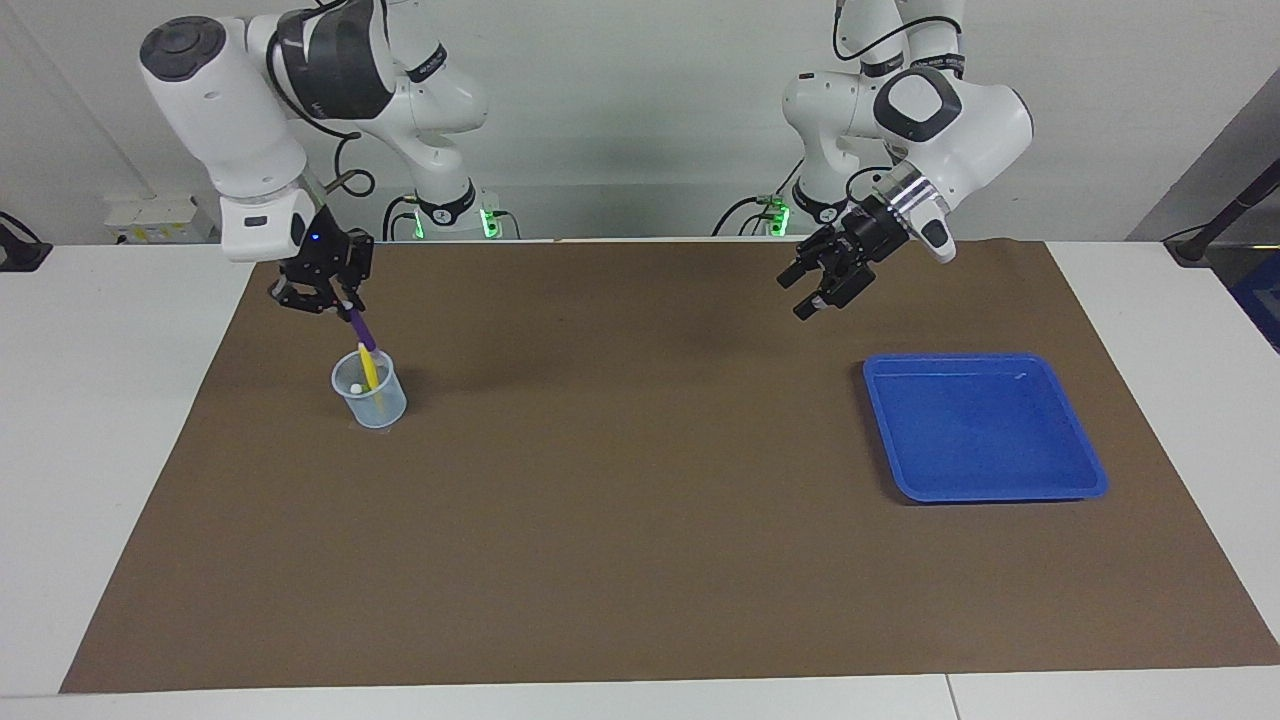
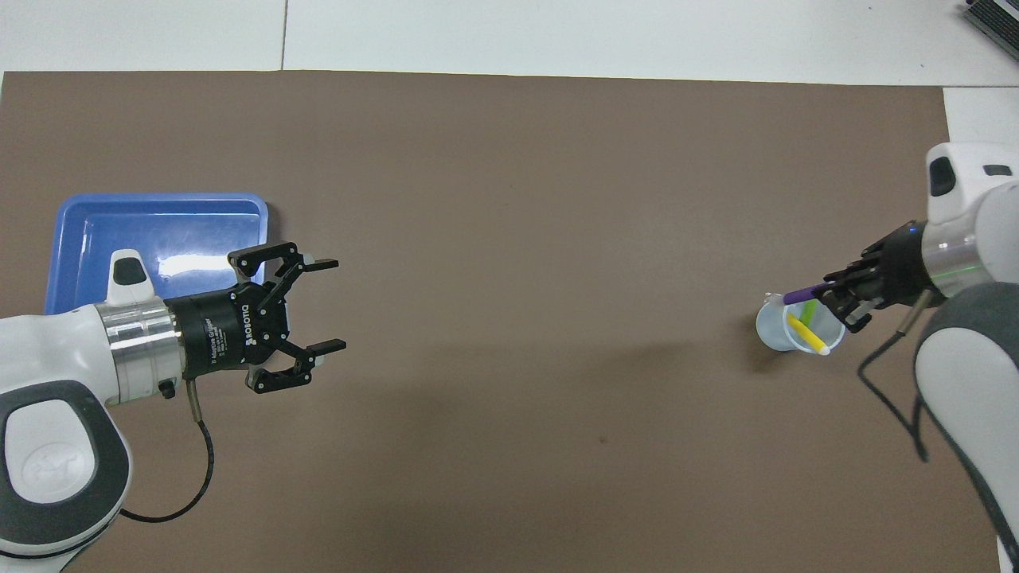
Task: Right arm passes pens to left for tray arrangement
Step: 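Lift the purple pen toward the left gripper while the left gripper approaches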
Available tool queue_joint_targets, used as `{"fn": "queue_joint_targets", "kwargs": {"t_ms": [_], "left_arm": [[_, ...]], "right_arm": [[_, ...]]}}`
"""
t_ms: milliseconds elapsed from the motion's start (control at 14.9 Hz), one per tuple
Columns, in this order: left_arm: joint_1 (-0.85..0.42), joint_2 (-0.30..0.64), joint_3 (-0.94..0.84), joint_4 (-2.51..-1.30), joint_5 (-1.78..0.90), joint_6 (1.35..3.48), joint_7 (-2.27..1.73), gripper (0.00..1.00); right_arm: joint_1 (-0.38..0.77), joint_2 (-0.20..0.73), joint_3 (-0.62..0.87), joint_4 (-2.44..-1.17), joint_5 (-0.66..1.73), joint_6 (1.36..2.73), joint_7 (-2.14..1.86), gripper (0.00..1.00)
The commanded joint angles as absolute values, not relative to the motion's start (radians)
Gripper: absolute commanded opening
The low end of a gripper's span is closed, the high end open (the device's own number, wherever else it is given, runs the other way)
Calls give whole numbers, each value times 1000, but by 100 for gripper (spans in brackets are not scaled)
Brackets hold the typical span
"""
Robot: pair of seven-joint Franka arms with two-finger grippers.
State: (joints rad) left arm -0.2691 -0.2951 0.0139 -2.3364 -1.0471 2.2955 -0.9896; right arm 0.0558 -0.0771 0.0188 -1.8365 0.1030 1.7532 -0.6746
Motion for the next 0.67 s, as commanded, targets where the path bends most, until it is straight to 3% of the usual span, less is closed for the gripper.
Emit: {"fn": "queue_joint_targets", "kwargs": {"t_ms": [0,268,602], "left_arm": [[-298,-302,25,-2345,-1095,2326,-1038,100],[-342,-301,23,-2344,-1108,2351,-1135,100],[-489,-282,23,-2349,-1109,2497,-1359,100]], "right_arm": [[58,-78,80,-1829,230,1749,-405,0],[109,-78,109,-1839,406,1833,-145,0],[308,-110,110,-1934,492,2072,147,0]]}}
